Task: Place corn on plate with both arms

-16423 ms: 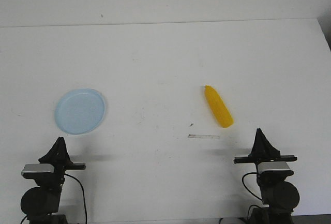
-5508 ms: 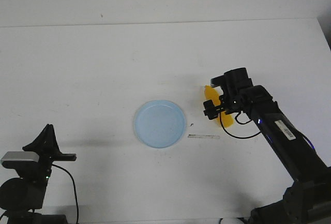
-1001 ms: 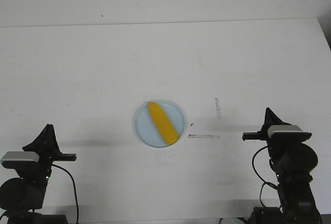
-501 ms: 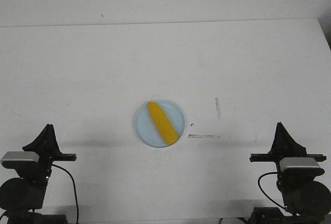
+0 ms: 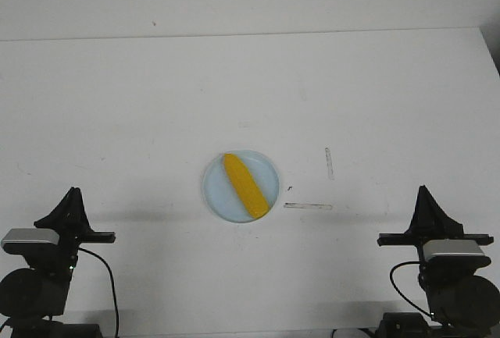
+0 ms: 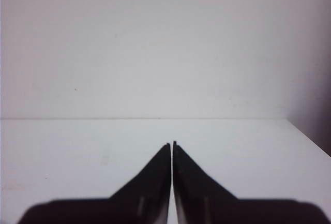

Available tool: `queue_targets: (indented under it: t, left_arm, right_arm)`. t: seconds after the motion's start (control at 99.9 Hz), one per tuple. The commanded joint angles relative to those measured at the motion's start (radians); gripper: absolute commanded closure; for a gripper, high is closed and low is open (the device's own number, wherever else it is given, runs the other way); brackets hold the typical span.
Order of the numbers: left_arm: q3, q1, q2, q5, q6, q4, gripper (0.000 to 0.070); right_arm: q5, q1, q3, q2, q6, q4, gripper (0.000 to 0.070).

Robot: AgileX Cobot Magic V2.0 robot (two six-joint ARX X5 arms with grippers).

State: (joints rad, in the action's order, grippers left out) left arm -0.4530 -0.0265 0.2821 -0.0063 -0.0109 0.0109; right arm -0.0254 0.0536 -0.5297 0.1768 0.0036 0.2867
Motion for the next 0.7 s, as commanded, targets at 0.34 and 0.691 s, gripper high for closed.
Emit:
queue_targets:
  t: [0.34, 0.691]
  left_arm:
    - [-0.001, 0.002, -0.012, -0.020, 0.003, -0.005, 0.0699]
    - [0.148, 0.001, -0.117, -0.009, 0.005, -0.013, 0.0699]
  right_arm:
    - [0.000, 0.000, 0.001, -0.001, -0.005, -0.009, 0.0697]
    - [0.000, 0.000, 0.001, -0.001, -0.005, -0.009, 0.0697]
